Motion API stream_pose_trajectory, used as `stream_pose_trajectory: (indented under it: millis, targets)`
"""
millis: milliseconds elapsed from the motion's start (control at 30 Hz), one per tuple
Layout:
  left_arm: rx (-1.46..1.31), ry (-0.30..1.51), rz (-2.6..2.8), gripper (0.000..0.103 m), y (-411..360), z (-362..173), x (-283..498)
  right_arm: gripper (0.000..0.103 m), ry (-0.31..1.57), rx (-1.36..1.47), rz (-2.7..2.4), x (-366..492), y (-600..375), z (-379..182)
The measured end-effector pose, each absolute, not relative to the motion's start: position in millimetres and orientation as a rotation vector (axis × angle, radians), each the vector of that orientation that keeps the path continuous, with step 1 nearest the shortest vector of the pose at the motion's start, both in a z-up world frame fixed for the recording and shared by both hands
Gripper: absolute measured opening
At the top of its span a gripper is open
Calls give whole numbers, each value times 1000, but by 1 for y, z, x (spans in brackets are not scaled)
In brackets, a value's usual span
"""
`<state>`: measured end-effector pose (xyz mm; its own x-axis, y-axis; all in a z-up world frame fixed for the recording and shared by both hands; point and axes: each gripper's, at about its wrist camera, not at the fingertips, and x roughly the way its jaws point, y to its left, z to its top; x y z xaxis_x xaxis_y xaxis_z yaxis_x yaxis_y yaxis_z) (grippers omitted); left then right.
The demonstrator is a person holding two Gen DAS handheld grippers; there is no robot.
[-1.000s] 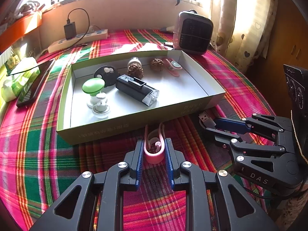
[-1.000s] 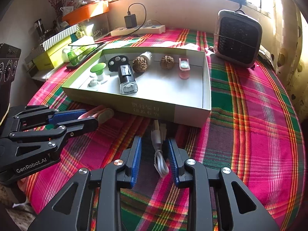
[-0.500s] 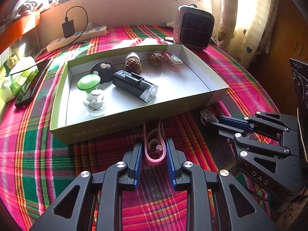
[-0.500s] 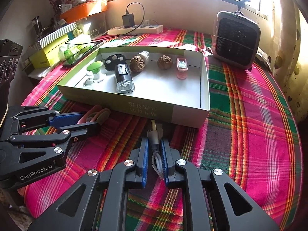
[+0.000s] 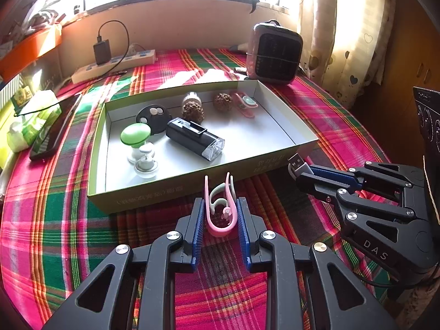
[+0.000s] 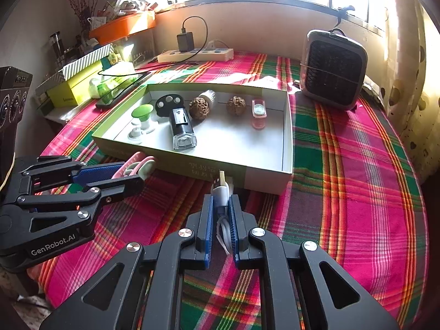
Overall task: Organize objects
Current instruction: 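Lift the pink earphone and white cable and carry them toward the tray, then lower the pink earphone and white cable over the tray with both grippers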
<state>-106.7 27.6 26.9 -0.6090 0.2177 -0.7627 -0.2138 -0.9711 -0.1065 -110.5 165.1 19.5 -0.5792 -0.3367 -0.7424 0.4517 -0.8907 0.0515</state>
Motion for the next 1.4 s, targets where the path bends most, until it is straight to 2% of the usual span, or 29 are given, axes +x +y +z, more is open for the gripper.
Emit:
stream_pose_trajectory:
  millis: [833,1400]
  targets:
    - [-1176,-33,2646,21,20,51,-120,12,220,1039,-2470,-133,156,46]
    - [-1227,-63,2680,21,6,41,-156,12,258,1075,-2445,-182,146,42]
